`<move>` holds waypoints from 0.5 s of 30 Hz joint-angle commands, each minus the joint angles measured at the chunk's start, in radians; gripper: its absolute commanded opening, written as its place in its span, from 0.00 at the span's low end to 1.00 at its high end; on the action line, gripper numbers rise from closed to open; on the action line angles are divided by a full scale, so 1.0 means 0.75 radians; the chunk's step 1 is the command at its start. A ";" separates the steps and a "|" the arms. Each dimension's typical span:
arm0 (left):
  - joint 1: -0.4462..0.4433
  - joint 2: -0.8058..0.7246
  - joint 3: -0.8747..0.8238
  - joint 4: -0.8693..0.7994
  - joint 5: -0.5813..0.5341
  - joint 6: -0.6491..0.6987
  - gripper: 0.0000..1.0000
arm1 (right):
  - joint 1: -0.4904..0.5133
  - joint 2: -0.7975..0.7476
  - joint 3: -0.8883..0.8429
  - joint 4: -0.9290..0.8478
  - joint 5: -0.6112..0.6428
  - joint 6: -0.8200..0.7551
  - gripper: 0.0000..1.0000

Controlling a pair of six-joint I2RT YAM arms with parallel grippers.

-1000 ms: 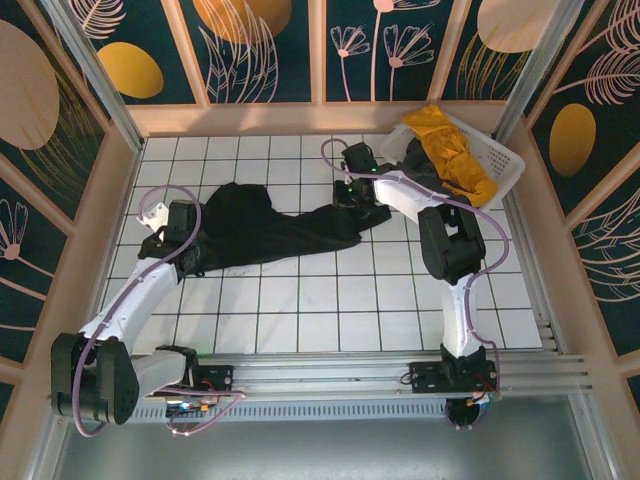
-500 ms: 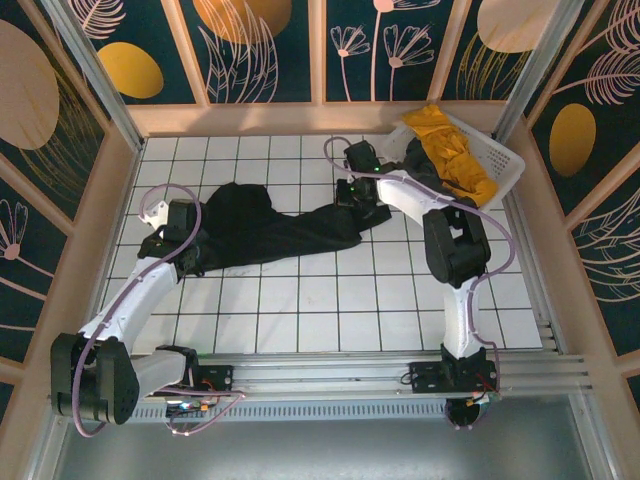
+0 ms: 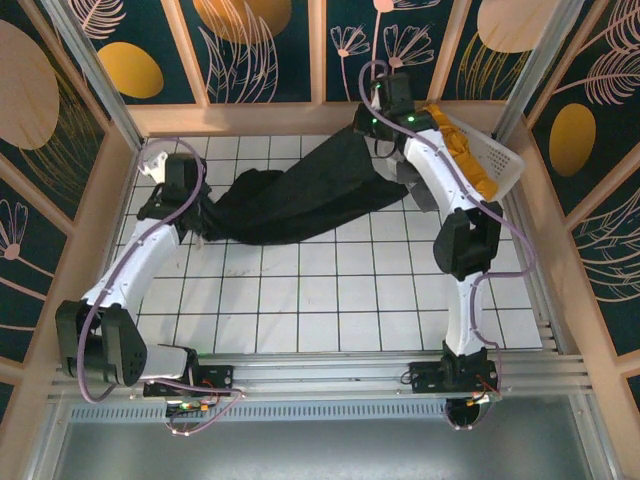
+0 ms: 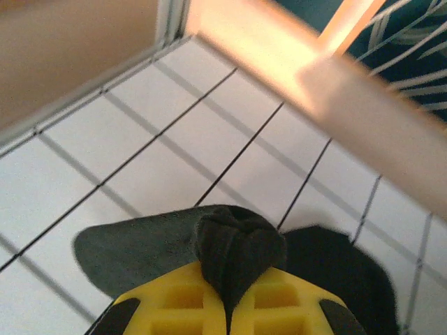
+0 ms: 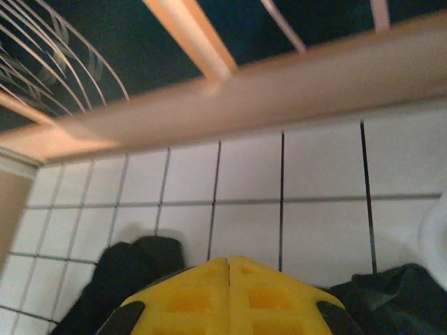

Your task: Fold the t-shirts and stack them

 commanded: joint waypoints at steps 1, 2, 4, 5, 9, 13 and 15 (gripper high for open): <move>0.004 -0.039 0.106 0.051 -0.094 0.022 0.00 | -0.006 -0.135 -0.041 0.008 -0.008 0.034 0.00; 0.004 -0.072 0.093 0.051 -0.114 -0.004 0.00 | -0.004 -0.219 -0.144 0.053 -0.003 0.040 0.00; 0.004 -0.173 -0.002 0.063 -0.158 -0.070 0.00 | 0.003 -0.418 -0.408 0.156 -0.005 0.063 0.00; 0.005 -0.242 -0.075 0.068 -0.180 -0.118 0.00 | 0.011 -0.540 -0.602 0.214 -0.008 0.076 0.00; 0.004 -0.509 -0.453 0.038 -0.178 -0.292 0.00 | 0.042 -1.010 -1.286 0.312 0.015 0.121 0.00; 0.005 -0.688 -0.761 -0.012 -0.102 -0.413 0.00 | 0.028 -1.385 -1.854 0.207 0.014 0.215 0.00; 0.004 -0.733 -0.859 0.018 -0.049 -0.445 0.04 | -0.039 -1.494 -2.041 0.165 -0.053 0.262 0.00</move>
